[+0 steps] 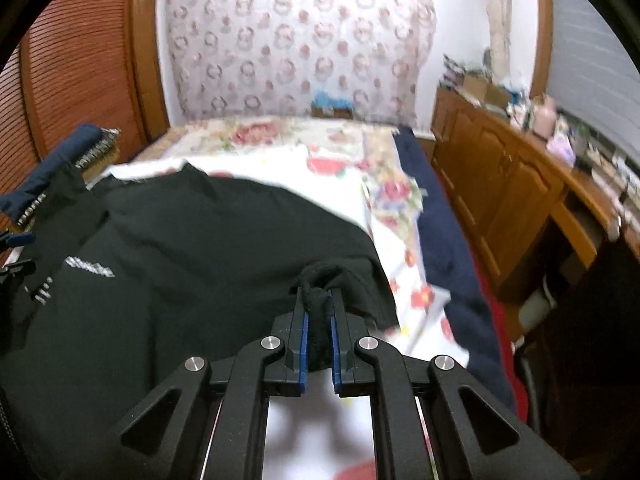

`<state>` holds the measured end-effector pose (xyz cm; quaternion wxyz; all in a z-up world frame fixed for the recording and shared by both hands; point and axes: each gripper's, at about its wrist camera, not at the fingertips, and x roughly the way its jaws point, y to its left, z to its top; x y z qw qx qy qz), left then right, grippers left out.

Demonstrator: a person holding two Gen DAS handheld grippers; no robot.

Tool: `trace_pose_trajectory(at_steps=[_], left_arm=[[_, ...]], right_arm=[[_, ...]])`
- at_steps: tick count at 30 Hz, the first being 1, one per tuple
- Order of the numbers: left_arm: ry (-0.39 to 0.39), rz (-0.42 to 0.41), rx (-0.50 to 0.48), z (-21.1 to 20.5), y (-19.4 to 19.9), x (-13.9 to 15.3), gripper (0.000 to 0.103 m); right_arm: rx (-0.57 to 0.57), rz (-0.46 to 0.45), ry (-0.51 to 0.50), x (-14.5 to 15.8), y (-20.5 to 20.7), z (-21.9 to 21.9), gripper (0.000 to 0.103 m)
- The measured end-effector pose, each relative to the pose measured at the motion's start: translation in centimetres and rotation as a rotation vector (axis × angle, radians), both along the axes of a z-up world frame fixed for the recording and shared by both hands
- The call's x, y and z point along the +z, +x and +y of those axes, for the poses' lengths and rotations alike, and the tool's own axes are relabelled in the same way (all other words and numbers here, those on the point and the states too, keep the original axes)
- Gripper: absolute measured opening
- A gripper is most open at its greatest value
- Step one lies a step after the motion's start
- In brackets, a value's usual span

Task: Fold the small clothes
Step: 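Grasp the other T-shirt side with the right gripper, fold it over the center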

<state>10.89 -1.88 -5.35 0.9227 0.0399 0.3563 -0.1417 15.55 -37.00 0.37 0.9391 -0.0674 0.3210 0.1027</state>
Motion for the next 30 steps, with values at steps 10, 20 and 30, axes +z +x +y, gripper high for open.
trace_pose_trajectory(at_steps=[10,20,30], left_arm=[[0.026,-0.117,0.022,0.6,-2.2,3.4,0.089],[-0.009,-0.132,-0.011,0.2,-3.2,3.5,0.089],[-0.031,-0.134,-0.005,0.4,-3.7,3.6,0.089]], right_arm=[[0.232,0.014,0.005,0.0,-1.4,7.1,0.008],[0.265,0.131,0.003,-3.3,-1.2,7.5,0.021],[0.203,0.059,0.021,-0.4,-1.6,5.5,0.045]])
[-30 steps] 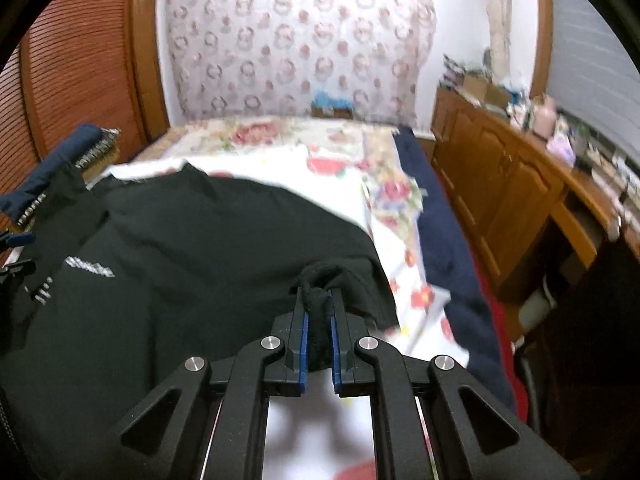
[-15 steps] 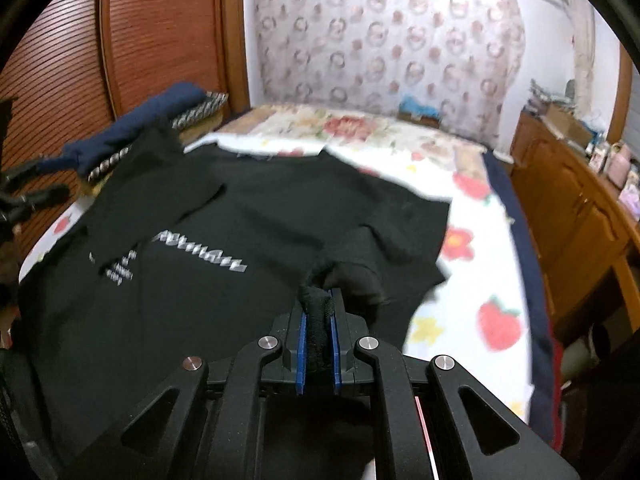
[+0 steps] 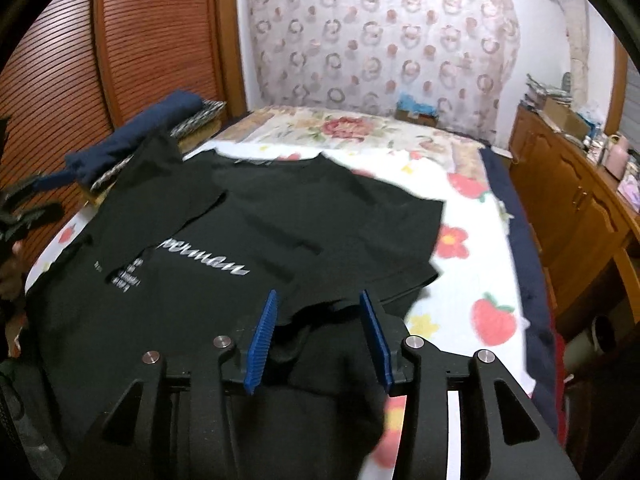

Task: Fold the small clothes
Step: 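Grasp the other T-shirt side with the right gripper, fold it over the center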

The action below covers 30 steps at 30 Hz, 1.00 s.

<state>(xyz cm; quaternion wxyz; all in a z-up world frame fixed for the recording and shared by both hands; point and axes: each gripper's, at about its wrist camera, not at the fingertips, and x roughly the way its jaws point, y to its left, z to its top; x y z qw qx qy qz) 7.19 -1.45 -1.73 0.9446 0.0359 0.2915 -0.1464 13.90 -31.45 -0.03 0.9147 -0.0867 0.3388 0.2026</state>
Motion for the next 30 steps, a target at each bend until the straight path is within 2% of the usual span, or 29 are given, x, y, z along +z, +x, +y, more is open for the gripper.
trace_pose_trajectory(at_steps=[2,6,11,12,14,16,19,21,30], left_arm=[[-0.001,0.001,0.002,0.0,0.0,0.0,0.089],[-0.006,0.006,0.009,0.1,0.0,-0.3,0.089],[-0.005,0.020,0.020,0.5,0.2,-0.7,0.089],[-0.006,0.021,0.024,0.6,0.2,-0.8,0.089],[-0.012,0.023,0.029,0.8,0.1,-0.8,0.089],[-0.013,0.025,0.033,0.9,0.1,-0.9,0.089],[-0.012,0.028,0.039,1.0,0.2,-1.0,0.089],[-0.014,0.027,0.043,1.1,0.1,-1.1,0.089],[-0.039,0.017,0.074,2.3,0.0,-1.0,0.089]], right_arm=[[-0.035,-0.007,-0.023,-0.4,1.1,-0.5,0.045],[-0.119,0.058,-0.023,-2.4,4.9,-1.8,0.045],[-0.135,0.125,0.021,-3.8,7.5,-2.1,0.044],[-0.131,0.133,0.027,-3.9,7.7,-2.0,0.038],[-0.134,0.132,0.028,-3.9,7.8,-1.6,0.034],[-0.124,0.127,0.025,-3.6,7.5,-1.3,0.017],[-0.118,0.103,0.016,-3.0,7.4,-1.1,0.007],[-0.095,0.097,0.040,-2.8,7.5,-0.9,0.004],[0.000,0.047,0.054,-0.5,7.2,2.2,0.002]])
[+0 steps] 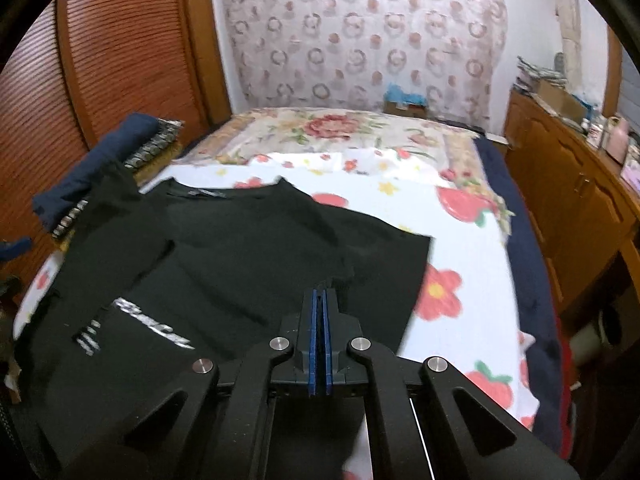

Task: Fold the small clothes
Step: 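Grasp the other T-shirt side with the right gripper, fold it over the center, then grasp the folded T-shirt edge with the left gripper while the right gripper pinches the other end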

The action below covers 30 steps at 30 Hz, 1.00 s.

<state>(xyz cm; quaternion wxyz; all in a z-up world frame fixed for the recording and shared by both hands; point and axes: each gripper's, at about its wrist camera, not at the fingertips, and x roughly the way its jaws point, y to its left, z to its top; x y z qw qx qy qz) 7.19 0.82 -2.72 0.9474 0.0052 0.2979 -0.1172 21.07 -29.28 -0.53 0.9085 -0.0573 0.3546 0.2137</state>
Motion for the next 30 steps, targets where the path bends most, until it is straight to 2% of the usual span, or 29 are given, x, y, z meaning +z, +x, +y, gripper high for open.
trace_pose_trajectory(at_steps=[6,11,12,16,19,25,26,28,30], left_arm=[[-0.006,-0.004,0.021,0.8,0.0,0.0,0.089],[-0.007,0.003,0.031,1.4,0.1,-0.2,0.089],[-0.007,0.003,0.033,1.5,0.1,-0.2,0.089],[-0.009,0.006,0.040,2.0,0.5,-0.1,0.089],[-0.004,0.016,0.050,2.5,1.2,-0.2,0.089],[0.018,0.025,0.052,3.7,3.9,0.3,0.089],[0.018,0.030,0.045,3.9,4.5,0.4,0.088],[0.018,0.050,0.025,4.3,5.7,0.5,0.069],[0.027,0.068,0.010,4.5,7.0,0.6,0.065]], right_arm=[[0.102,-0.009,0.005,1.2,0.5,4.3,0.002],[0.136,0.012,0.037,1.4,1.8,6.3,0.002],[0.132,0.010,0.030,1.3,2.0,6.4,0.006],[0.091,-0.004,0.011,1.1,2.2,5.2,0.038],[0.042,-0.007,-0.025,0.3,2.5,4.2,0.053],[-0.050,0.024,-0.133,-3.1,4.0,1.5,0.054],[-0.056,0.037,-0.135,-3.8,4.3,1.2,0.054],[-0.070,0.051,-0.144,-5.1,4.8,0.7,0.054],[-0.071,0.071,-0.137,-6.2,5.2,0.5,0.054]])
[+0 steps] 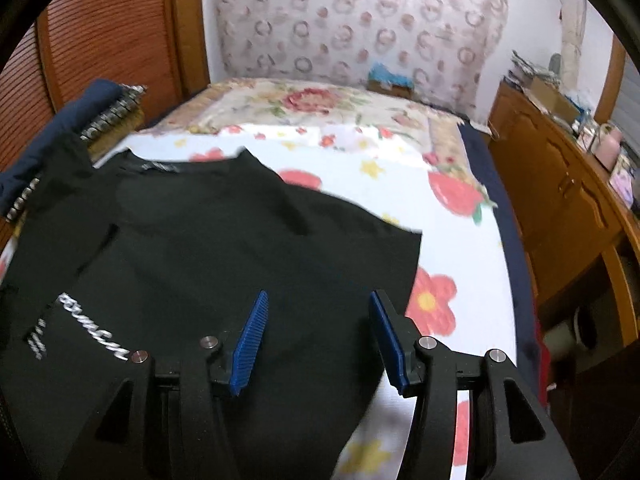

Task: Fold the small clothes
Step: 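Grasp the folded T-shirt edge with the left gripper while the right gripper pinches the other end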

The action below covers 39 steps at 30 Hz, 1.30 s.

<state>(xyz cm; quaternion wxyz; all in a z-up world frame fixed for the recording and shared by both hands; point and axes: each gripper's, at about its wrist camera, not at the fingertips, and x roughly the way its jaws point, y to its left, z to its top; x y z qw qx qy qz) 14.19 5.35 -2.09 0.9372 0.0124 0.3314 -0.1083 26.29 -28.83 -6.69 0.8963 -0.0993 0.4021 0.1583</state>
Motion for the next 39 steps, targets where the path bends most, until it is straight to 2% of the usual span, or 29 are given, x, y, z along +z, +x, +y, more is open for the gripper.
trace_pose_trajectory(at_steps=[8,11,14,15,16,29,30,31,33,36,38,39], left_arm=[[0.098,0.047,0.027,0.9,4.6,0.2,0.060],[0.120,0.066,0.034,1.1,6.1,0.3,0.059],[0.128,0.090,0.035,1.6,7.6,0.3,0.049],[0.124,0.102,0.033,1.7,8.0,0.2,0.040],[0.125,0.121,0.032,1.7,8.6,0.1,0.036],[0.195,0.193,0.034,2.0,12.2,-1.0,0.036],[0.197,0.195,0.028,2.0,12.3,-1.0,0.033],[0.202,0.198,0.018,1.9,12.3,-1.1,0.020],[0.212,0.191,0.016,1.8,12.3,-1.0,0.007],[0.208,0.124,0.049,1.9,11.6,0.2,0.006],[0.180,0.080,0.047,2.0,10.7,1.2,0.006],[0.159,0.056,0.043,2.1,10.3,1.7,0.006]], right_arm=[[0.015,-0.044,-0.034,-0.2,0.6,1.1,0.055],[0.017,-0.038,-0.018,-0.5,0.5,0.4,0.056],[0.022,-0.028,-0.006,-0.7,0.4,-0.2,0.062],[0.018,-0.027,-0.010,-0.7,0.5,-0.2,0.063],[0.016,-0.025,-0.008,-0.7,0.5,-0.3,0.064],[0.013,-0.022,0.006,-0.6,0.4,-0.6,0.066],[0.013,-0.022,0.007,-0.6,0.4,-0.6,0.066],[0.012,-0.022,0.007,-0.6,0.4,-0.6,0.066],[0.012,-0.023,0.006,-0.6,0.4,-0.6,0.066],[0.015,-0.020,0.013,-0.6,0.5,-0.7,0.066],[0.033,0.004,0.053,-0.4,0.9,-1.1,0.069],[0.044,0.014,0.042,-0.3,1.3,-1.1,0.069]])
